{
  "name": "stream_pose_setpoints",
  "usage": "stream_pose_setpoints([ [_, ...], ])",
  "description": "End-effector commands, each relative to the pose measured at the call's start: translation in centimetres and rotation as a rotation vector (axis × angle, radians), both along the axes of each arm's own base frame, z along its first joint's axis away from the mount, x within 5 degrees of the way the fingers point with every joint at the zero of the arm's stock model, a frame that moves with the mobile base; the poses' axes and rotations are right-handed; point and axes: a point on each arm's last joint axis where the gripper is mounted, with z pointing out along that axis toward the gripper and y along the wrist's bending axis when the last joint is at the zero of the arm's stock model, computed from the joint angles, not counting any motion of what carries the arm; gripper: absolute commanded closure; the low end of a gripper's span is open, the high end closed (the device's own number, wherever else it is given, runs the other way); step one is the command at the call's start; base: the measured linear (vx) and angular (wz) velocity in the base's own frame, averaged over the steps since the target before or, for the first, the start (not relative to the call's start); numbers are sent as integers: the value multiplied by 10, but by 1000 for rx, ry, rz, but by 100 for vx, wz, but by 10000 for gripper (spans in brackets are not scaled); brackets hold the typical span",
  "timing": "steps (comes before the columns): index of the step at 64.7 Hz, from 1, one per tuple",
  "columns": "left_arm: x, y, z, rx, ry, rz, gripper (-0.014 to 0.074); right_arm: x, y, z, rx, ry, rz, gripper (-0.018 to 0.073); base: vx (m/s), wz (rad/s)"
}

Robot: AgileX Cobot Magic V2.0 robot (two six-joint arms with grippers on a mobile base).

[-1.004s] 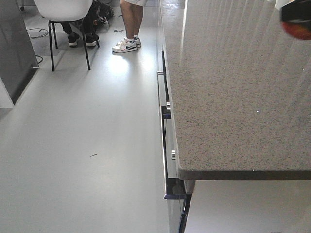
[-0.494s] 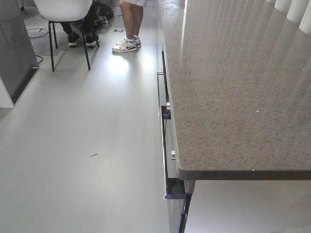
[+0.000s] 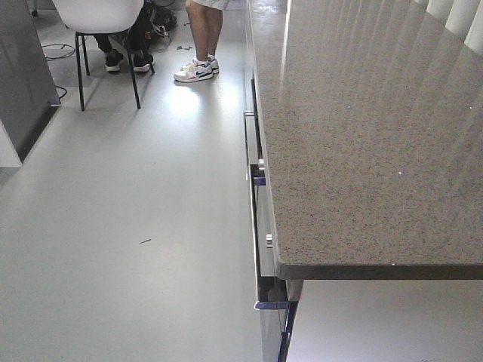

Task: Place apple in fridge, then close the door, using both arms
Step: 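Raise the held apple with the right gripper off the counter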

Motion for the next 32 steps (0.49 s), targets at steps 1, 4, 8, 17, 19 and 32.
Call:
stream_pose_setpoints([
  [1,-1,-1,13,-8,-101,-9,602,-1,-1,13,30,-97,-17,461,0,0],
  [4,-1,-1,13,-8,-101,-9,602,-1,-1,13,30,-97,-17,461,0,0],
  [8,-1,-1,13,-8,-101,-9,602,-1,-1,13,30,-97,-17,461,0,0],
  [17,-1,-1,13,-8,-101,-9,602,-1,-1,13,30,-97,-17,461,0,0],
  [19,-1,-1,13,-8,-101,-9,602,-1,-1,13,30,-97,-17,461,0,0],
  [32,-1,-1,13,-8,-101,-9,602,-1,-1,13,28,-98,-16,461,0,0],
])
